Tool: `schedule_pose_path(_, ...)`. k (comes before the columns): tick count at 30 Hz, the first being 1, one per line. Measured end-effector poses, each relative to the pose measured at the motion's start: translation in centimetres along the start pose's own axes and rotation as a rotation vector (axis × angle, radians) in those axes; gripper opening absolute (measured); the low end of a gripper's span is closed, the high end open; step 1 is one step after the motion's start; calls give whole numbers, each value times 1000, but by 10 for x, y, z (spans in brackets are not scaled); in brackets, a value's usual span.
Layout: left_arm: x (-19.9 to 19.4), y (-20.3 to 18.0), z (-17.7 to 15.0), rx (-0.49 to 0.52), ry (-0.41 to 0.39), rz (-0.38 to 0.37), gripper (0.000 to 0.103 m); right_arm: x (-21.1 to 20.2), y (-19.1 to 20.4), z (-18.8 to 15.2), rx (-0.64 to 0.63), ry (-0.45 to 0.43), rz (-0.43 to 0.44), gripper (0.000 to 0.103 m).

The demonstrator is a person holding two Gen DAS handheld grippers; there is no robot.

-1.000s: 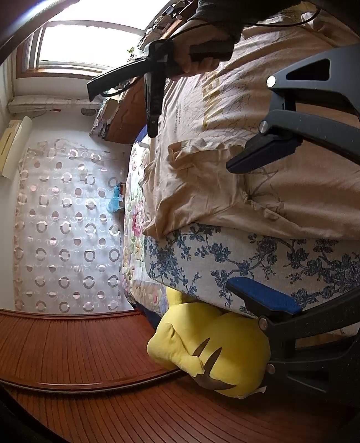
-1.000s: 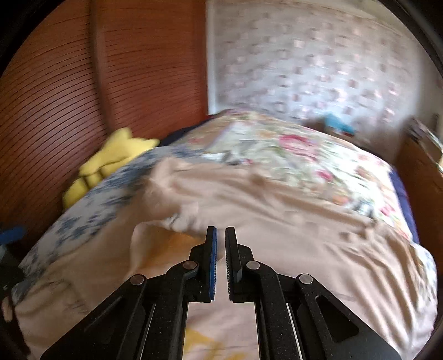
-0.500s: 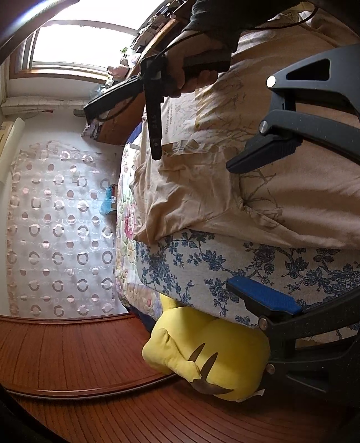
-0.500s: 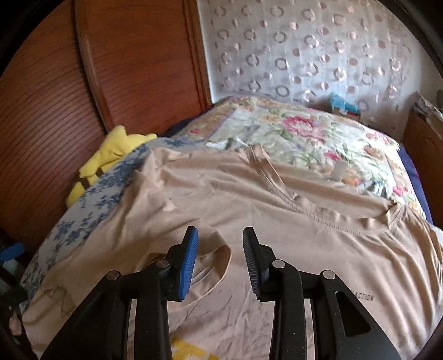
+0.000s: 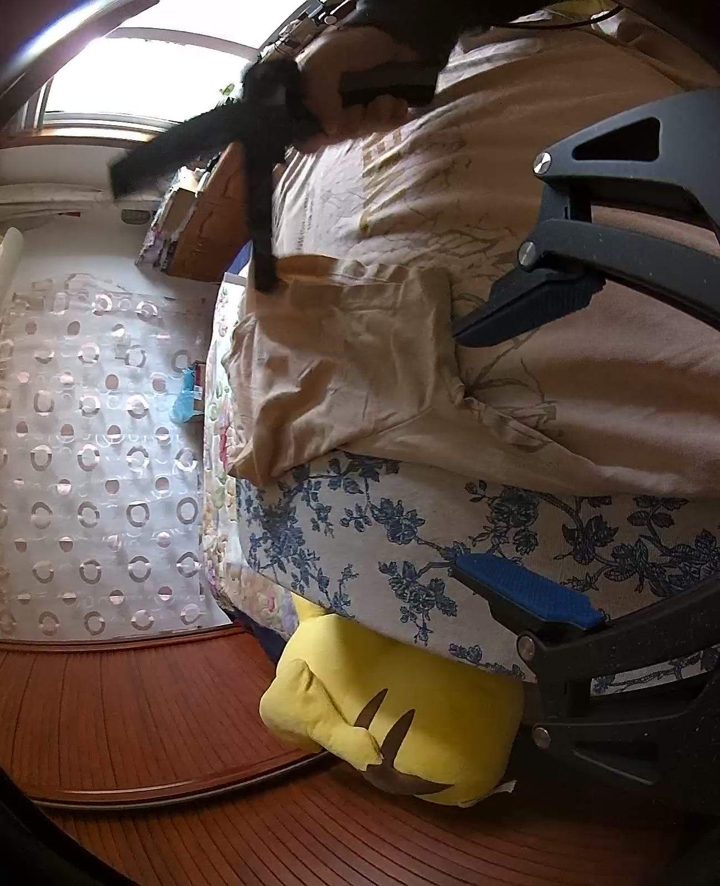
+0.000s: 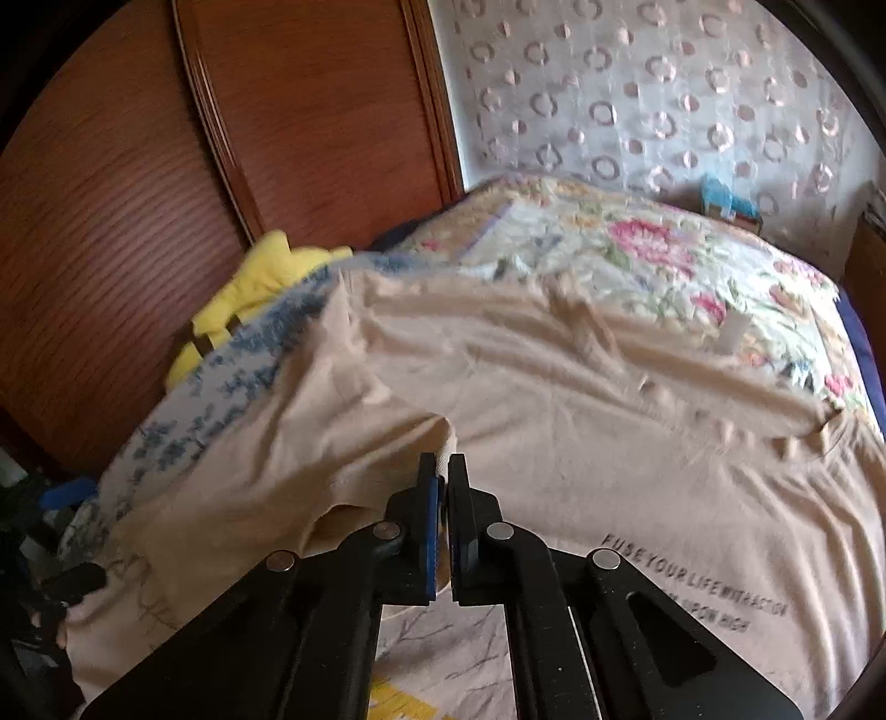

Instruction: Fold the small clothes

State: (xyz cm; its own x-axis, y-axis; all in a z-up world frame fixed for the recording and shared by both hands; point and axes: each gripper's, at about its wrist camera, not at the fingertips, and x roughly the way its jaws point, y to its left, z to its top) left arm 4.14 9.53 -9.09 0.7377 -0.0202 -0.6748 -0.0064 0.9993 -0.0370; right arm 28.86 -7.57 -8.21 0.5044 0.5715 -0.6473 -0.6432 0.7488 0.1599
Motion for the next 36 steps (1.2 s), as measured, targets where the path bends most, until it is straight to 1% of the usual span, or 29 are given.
schedule_pose_path(2,0,-1,0,2,5,1,78,-12,-4,-4,7,-51,-13,2)
schedule_pose_path(3,1,-1,0,0,6,1,78,-23,-10,-6,19,-70,-56,2)
schedule_pose_path(5,1,-1,-1,-2,10,-1,78,-31,-27,-14,86,-70,-150,2)
schedule_pose_path(6,2,-1,-1,-3,12,-1,78,-32,-36,-18,130,-64,-182,2)
schedule_pose_path(7,2,-1,0,-3,14,2,78,-29,-42,-22,155,-40,-195,2)
schedule_pose_path(8,3,-1,0,-3,16,5,78,-23,-47,-25,154,1,-189,6)
schedule_pose_path(9,3,-2,0,-3,19,9,78,-16,-50,-28,139,48,-193,17)
schedule_pose_path(10,4,-2,0,-1,21,9,78,-11,-52,-30,123,74,-201,25)
schedule_pose_path(11,3,-3,-1,1,22,8,78,-10,-55,-34,107,74,-215,32)
schedule_pose_path(13,3,-3,-1,1,23,7,78,-12,-57,-38,93,61,-215,35)
schedule_pose_path(15,3,-3,-1,3,24,7,78,-17,-61,-46,81,59,-200,43)
schedule_pose_path(18,2,-6,2,15,15,2,78,-26,-61,-55,38,58,-231,45)
schedule_pose_path(20,2,-8,6,20,13,-18,78,-39,-58,-64,3,71,-248,45)
schedule_pose_path(22,3,-9,16,29,7,-42,78,-40,-55,-68,-25,92,-261,45)
schedule_pose_path(25,9,-10,31,47,1,-64,73,-52,-67,-86,-45,109,-267,45)
schedule_pose_path(28,20,-13,49,59,7,-95,67,-60,-79,-94,-25,110,-260,45)
schedule_pose_path(30,32,-14,62,63,18,-104,60,-63,-84,-91,-12,112,-259,45)
schedule_pose_path(33,52,-18,82,75,35,-117,54,-66,-89,-88,4,127,-263,45)
schedule_pose_path(36,77,-22,102,87,58,-120,53,-68,-91,-89,2,123,-243,45)
